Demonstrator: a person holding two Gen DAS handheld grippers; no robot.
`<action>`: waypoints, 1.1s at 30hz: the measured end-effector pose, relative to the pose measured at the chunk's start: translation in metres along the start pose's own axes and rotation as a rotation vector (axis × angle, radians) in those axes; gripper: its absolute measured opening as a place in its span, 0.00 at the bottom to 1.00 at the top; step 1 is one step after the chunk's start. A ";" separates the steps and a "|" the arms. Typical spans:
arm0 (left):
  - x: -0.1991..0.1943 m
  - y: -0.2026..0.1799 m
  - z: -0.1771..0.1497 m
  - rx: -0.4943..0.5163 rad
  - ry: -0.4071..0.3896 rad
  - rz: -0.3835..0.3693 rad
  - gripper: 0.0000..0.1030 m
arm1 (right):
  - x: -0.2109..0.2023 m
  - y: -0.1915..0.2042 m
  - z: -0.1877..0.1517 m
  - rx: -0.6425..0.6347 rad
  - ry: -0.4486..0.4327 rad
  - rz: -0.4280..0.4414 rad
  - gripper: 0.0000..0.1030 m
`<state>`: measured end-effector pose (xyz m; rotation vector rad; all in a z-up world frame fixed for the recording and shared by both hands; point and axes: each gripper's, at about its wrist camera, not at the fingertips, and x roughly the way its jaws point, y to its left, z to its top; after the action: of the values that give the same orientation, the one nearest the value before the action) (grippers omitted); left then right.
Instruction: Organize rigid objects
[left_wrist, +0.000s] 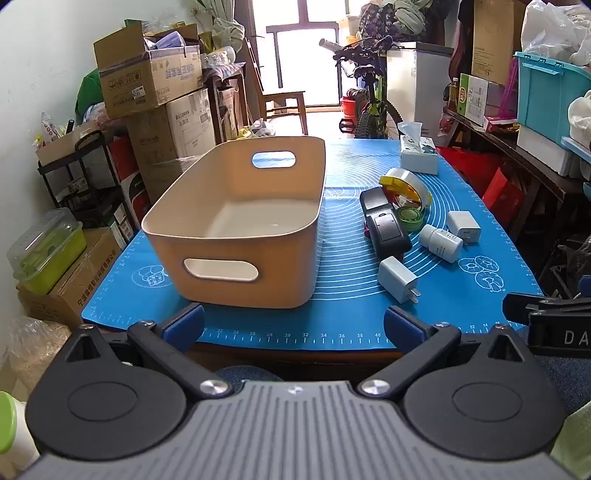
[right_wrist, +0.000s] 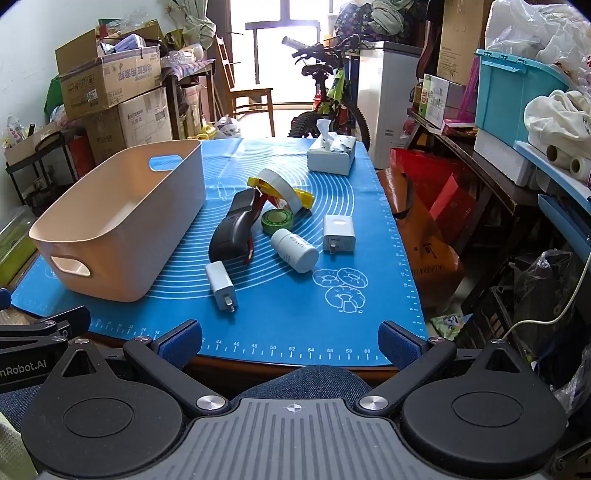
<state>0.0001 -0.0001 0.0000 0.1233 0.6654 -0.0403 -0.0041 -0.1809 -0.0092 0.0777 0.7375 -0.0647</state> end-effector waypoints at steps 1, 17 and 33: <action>0.000 0.000 0.000 0.001 0.003 0.000 0.99 | 0.000 0.000 0.000 0.000 0.000 0.000 0.98; 0.000 0.000 0.000 -0.001 -0.001 -0.001 0.99 | 0.000 0.000 0.000 0.000 0.002 -0.001 0.98; 0.003 0.001 0.000 -0.005 0.000 -0.003 0.99 | 0.001 0.000 -0.001 0.001 0.001 0.000 0.98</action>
<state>0.0022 0.0009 -0.0015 0.1173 0.6653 -0.0414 -0.0039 -0.1811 -0.0106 0.0786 0.7387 -0.0645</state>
